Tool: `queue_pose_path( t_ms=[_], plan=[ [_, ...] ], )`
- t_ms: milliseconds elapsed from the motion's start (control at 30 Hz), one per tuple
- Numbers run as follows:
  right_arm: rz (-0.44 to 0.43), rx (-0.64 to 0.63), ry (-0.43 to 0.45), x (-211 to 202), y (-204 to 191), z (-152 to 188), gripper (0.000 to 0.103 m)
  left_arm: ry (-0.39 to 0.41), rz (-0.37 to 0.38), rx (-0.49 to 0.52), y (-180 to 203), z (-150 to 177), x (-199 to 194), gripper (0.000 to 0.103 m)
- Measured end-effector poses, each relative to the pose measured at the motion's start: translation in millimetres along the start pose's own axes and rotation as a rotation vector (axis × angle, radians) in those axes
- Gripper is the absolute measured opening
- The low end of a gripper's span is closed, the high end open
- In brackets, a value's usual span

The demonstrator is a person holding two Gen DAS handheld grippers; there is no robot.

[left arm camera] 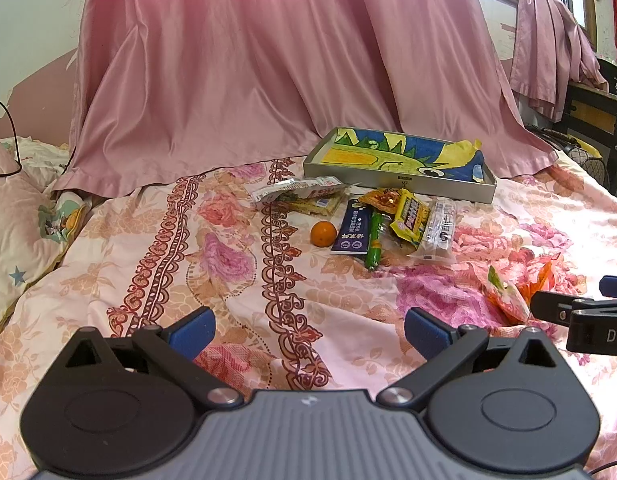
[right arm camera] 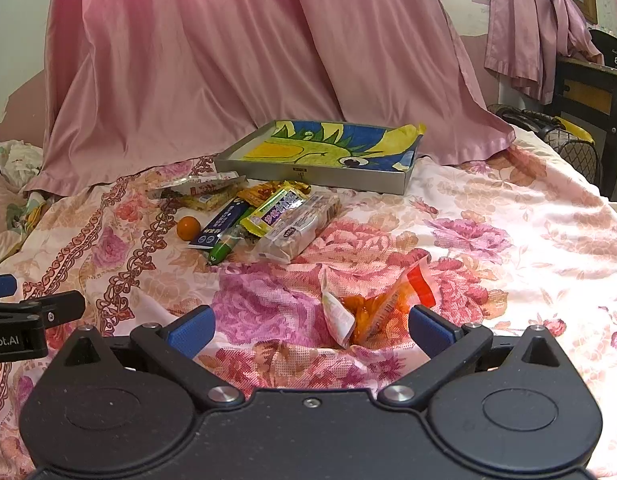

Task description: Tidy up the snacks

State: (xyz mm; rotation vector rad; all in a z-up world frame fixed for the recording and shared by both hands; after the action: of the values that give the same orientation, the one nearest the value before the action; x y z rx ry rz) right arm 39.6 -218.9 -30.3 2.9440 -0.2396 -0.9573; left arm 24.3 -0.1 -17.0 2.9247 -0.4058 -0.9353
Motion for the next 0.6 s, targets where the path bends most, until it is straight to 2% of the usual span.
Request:
queue_pose_path(
  t_ms=[600],
  plan=[
    [-0.001, 0.0, -0.001, 0.2, 0.1, 0.7, 0.102, -0.002, -0.001, 0.0, 0.1, -0.1, 0.1, 0.103]
  ],
)
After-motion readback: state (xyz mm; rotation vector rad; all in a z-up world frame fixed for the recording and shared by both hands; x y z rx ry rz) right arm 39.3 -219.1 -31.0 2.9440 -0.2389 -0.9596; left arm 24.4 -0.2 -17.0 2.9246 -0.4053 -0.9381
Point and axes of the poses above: each gripper's, at about its wrist camera, not at the fingertips, and x roughly the way its jaws point, y to its right, z to its underside, the point moved 3 cm from there along x, roughly the way its jaws point, and after that the axes turned 15 degrees about z, right-handed, at the moved point
